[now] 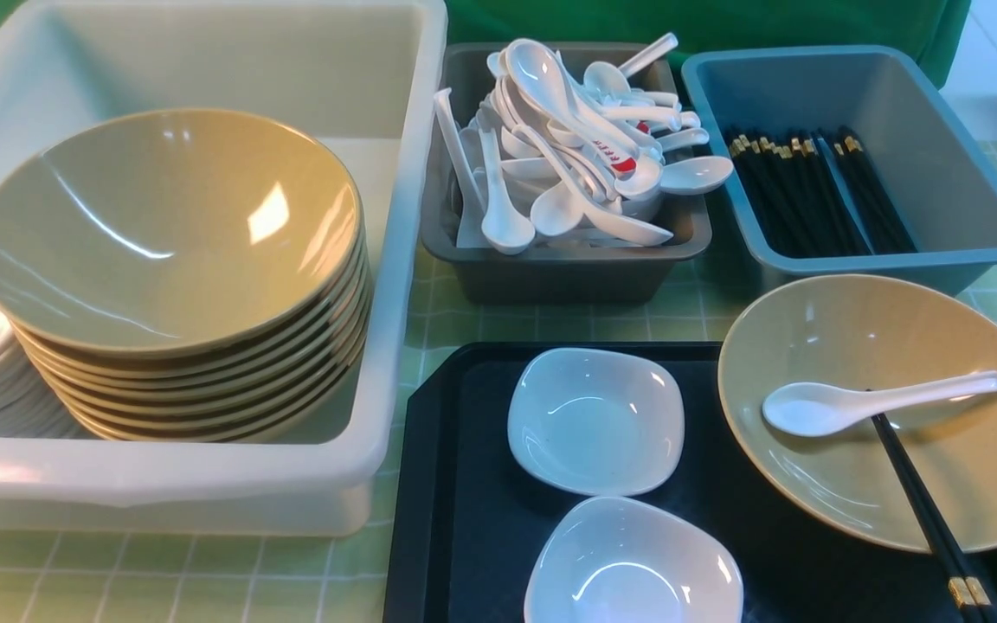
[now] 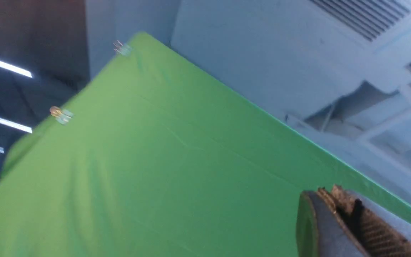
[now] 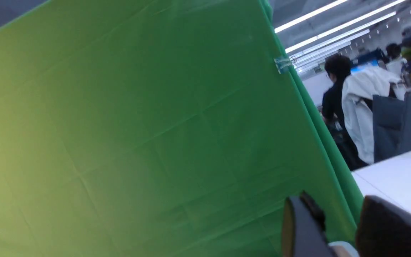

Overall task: On green table put chopsticks spoon bowls plates into blue grey white boxes.
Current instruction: 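Reach down and grasp the white spoon resting in the bowl with the right gripper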

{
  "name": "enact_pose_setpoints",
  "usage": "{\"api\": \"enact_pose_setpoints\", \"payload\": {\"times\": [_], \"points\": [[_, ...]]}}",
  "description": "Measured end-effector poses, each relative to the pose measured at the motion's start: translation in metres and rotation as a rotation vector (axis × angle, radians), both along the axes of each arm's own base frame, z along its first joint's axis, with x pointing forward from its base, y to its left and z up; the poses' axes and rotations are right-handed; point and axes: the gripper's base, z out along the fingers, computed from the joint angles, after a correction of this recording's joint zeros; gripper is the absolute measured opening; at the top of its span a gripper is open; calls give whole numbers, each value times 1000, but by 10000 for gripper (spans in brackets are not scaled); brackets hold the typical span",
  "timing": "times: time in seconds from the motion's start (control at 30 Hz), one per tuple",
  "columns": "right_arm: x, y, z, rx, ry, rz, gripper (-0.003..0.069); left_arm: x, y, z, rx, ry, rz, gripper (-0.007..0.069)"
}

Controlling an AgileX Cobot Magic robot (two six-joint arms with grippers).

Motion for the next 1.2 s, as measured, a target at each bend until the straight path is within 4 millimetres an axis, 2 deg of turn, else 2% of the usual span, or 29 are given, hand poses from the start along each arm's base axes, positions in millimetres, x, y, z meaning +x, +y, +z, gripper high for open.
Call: {"api": "enact_pose_setpoints", "payload": {"times": [0.1, 0.13, 0.17, 0.2, 0.27, 0.37, 0.4, 0.47, 0.53, 0.63, 0.67, 0.73, 0.77, 0.83, 0.93, 1.07, 1.1, 1.2], "points": [[14, 1, 35, -70, 153, -3, 235, 18, -6, 36, 31, 171, -61, -1], [17, 1, 39, -85, 178, -3, 235, 22, -7, 40, 36, 204, -71, -1], [31, 1, 50, -167, 296, -5, 235, 39, -11, 49, 86, 359, -96, -1], [34, 1, 51, -190, 322, -5, 235, 41, -12, 50, 90, 376, -100, -1], [55, 1, 52, -375, 454, -4, 235, 66, -15, 47, 180, 600, -113, -1], [80, 0, 38, -497, 594, 24, 235, 86, -16, 32, 227, 784, -131, -1], [81, 0, 37, -501, 605, 28, 235, 88, -16, 30, 228, 805, -136, -1], [98, 0, 19, -530, 757, 78, 235, 96, -19, 16, 205, 903, -183, -1], [107, 0, 9, -546, 841, 107, 235, 97, -22, 10, 192, 934, -218, -1], [131, 2, -13, -614, 1064, 224, 235, 95, -39, -7, 177, 1000, -381, -1], [131, 2, -14, -621, 1071, 229, 235, 95, -40, -7, 184, 1002, -386, -1], [150, 9, -22, -748, 1181, 361, 235, 93, -57, -18, 219, 1056, -540, -1], [151, 10, -22, -762, 1187, 373, 235, 93, -57, -18, 213, 1061, -546, -1], [170, 22, -28, -943, 1218, 518, 235, 93, -72, -23, 285, 1089, -661, -1], [196, 44, -38, -1117, 1235, 666, 239, 97, -90, -30, 416, 1089, -791, -1], [213, 58, -50, -1269, 1274, 737, 258, 100, -99, -33, 486, 1082, -847, -1], [223, 63, -59, -1394, 1308, 766, 273, 101, -102, -36, 519, 1080, -871, -1], [238, 67, -78, -1607, 1357, 793, 294, 103, -104, -37, 549, 1072, -885, -1]]}}
